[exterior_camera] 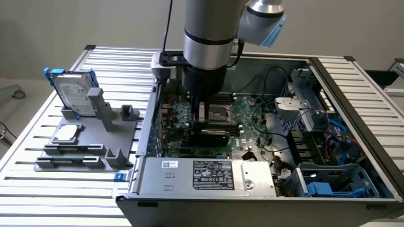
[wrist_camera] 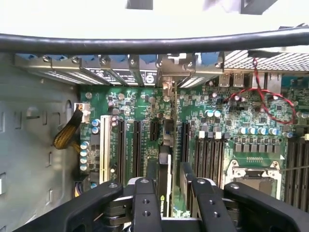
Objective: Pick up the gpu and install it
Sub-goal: 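Insert the gpu into the slot, then press down on the gpu until it lock into place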
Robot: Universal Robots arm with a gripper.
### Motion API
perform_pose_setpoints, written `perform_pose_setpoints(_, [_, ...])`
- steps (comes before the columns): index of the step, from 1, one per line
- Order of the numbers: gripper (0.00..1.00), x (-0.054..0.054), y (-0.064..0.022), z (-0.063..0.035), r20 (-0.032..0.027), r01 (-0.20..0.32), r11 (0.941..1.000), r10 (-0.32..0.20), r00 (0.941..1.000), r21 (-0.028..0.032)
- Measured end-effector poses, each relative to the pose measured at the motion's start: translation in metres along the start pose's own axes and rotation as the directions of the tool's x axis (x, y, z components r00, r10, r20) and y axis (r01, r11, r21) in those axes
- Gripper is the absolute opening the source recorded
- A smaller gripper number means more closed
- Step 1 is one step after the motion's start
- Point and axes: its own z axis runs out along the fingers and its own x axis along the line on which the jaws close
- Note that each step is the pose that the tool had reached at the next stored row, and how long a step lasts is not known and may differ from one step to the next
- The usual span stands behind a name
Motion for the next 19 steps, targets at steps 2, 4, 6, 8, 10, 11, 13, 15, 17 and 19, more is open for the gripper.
perform_pose_setpoints(2, [0.31,-0.0002,0.0001,-0.0016,0.0002,0.0,1.0,0.0,1.0,-0.0014])
perform_pose_setpoints(4, [0.25,-0.0005,0.0,-0.0017,0.0004,0.0,1.0,0.0,1.0,-0.0026])
perform_pose_setpoints(6, [0.13,-0.0012,0.0,-0.0018,0.0002,0.0,1.0,0.0,1.0,-0.0036])
perform_pose_setpoints(8, [0.11,-0.0022,0.0,-0.0018,0.0002,0.0,1.0,0.0,1.0,-0.004])
perform_pose_setpoints(10, [0.11,-0.0031,0.0,-0.0017,0.0002,0.0,1.0,0.0,1.0,-0.0041])
perform_pose_setpoints(11, [0.11,-0.0032,0.0,-0.0017,0.0001,0.0,1.0,0.0,1.0,-0.0042])
perform_pose_setpoints(13, [0.11,-0.0032,0.0,-0.0017,0.0001,0.0,1.0,0.0,1.0,-0.0045])
perform_pose_setpoints(15, [0.11,-0.0032,0.0,-0.0017,0.0002,0.0,1.0,0.0,1.0,-0.0051])
perform_pose_setpoints(17, [0.11,-0.0032,0.0,-0.0017,0.0001,0.0,1.0,0.0,1.0,-0.0054])
perform_pose_setpoints(19, [0.11,-0.0032,0.0,-0.0017,0.0001,0.0,1.0,0.0,1.0,-0.0056])
